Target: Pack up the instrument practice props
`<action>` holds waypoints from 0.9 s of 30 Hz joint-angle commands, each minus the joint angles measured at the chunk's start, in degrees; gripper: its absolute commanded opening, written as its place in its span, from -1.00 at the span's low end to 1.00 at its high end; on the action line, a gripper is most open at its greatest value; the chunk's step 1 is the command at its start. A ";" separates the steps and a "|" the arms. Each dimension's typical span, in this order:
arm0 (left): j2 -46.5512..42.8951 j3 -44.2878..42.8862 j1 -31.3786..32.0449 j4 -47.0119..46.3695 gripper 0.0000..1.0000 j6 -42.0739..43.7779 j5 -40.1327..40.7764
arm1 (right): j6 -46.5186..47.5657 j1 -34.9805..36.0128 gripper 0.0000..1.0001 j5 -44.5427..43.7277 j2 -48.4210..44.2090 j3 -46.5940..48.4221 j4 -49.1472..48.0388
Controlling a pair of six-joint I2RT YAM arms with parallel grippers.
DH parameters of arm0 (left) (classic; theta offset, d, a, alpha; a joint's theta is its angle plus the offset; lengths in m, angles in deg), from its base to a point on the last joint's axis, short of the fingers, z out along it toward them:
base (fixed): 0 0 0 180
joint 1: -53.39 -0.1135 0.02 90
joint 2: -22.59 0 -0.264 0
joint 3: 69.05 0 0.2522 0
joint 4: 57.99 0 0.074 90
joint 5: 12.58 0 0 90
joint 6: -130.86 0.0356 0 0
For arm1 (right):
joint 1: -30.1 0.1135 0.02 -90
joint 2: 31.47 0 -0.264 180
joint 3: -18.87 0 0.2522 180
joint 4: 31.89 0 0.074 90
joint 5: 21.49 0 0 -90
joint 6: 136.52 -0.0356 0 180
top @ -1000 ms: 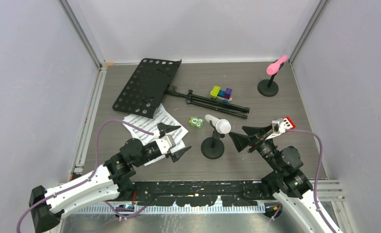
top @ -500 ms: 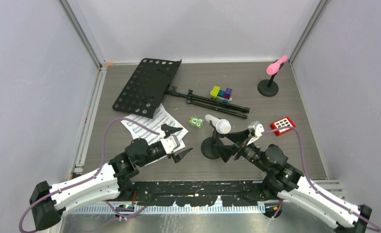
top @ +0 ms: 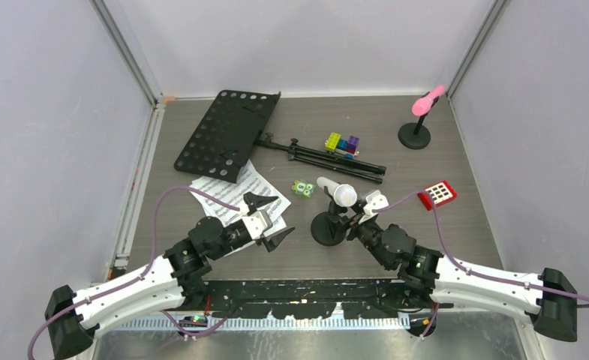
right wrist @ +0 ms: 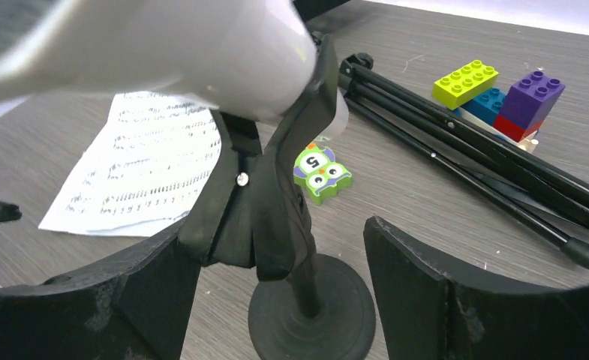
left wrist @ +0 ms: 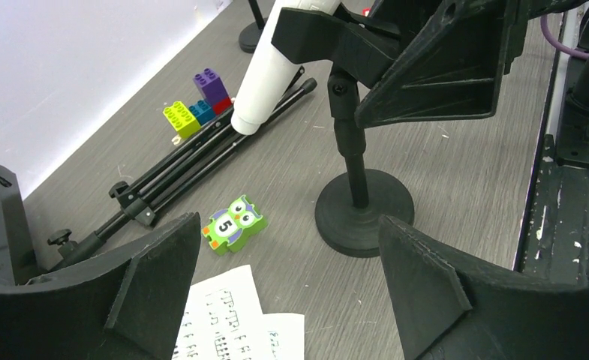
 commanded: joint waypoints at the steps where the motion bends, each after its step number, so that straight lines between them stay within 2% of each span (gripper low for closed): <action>1: -1.28 0.66 0.12 -1.94 0.79 -0.04 1.23 | 2.59 0.72 0.52 -5.15 0.85 1.85 -8.82; 3: -1.30 0.76 0.12 -2.09 0.80 -0.13 1.47 | 2.63 0.82 0.44 -4.67 0.75 1.68 -9.26; 6: -1.17 0.68 0.09 -2.19 0.80 -0.15 1.38 | 2.77 1.06 0.42 -4.03 -0.17 0.94 -10.30; 12: -0.90 0.59 0.10 -2.65 0.80 -0.41 1.24 | 3.30 1.00 0.50 -3.60 -1.92 0.04 -11.64; 17: 0.67 -0.42 0.09 -6.27 0.88 0.55 2.56 | 3.43 1.05 0.24 -3.27 -1.51 0.20 -10.52; 20: 3.69 -4.71 0.05 -6.53 0.90 3.52 0.30 | 2.88 1.00 0.15 -2.81 -1.32 -0.17 -9.71; 27: 14.92 -17.76 -0.78 -6.72 0.92 8.43 -9.03 | 2.31 1.04 0.36 -3.06 -2.81 -1.22 -8.68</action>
